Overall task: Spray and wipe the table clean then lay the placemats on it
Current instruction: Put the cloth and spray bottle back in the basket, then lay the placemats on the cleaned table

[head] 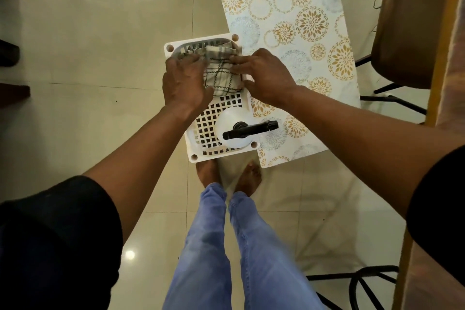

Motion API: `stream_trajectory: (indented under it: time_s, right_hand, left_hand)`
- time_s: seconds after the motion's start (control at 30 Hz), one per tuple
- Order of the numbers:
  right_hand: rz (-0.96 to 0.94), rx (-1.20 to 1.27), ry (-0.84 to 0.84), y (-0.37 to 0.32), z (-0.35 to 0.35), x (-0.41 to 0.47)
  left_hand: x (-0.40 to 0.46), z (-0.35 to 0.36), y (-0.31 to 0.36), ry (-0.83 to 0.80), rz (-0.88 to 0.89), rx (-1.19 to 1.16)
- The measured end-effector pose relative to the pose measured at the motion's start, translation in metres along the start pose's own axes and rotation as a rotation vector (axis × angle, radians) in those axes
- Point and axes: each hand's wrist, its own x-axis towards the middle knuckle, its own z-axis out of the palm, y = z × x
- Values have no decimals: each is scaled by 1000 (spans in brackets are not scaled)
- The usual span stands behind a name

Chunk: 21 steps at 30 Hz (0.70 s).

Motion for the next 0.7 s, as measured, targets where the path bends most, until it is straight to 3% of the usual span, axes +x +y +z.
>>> stream_trajectory:
  time_s: [0.17,0.37,0.5,0.7]
  right_hand:
    - [353,517,246,-5,-35,-32]
    - [563,880,578,-30,-74,-112]
    - [667,1043,665,-47,-64,-168]
    - [863,1225,677,-54,-18,-227]
  left_hand:
    - [-28,-44,41,162,3,-350]
    - [-93,-92,106,260,82,-560]
    - [-147,-103,145,214,163,-683]
    - [-197,-56,158,-43,160,-720]
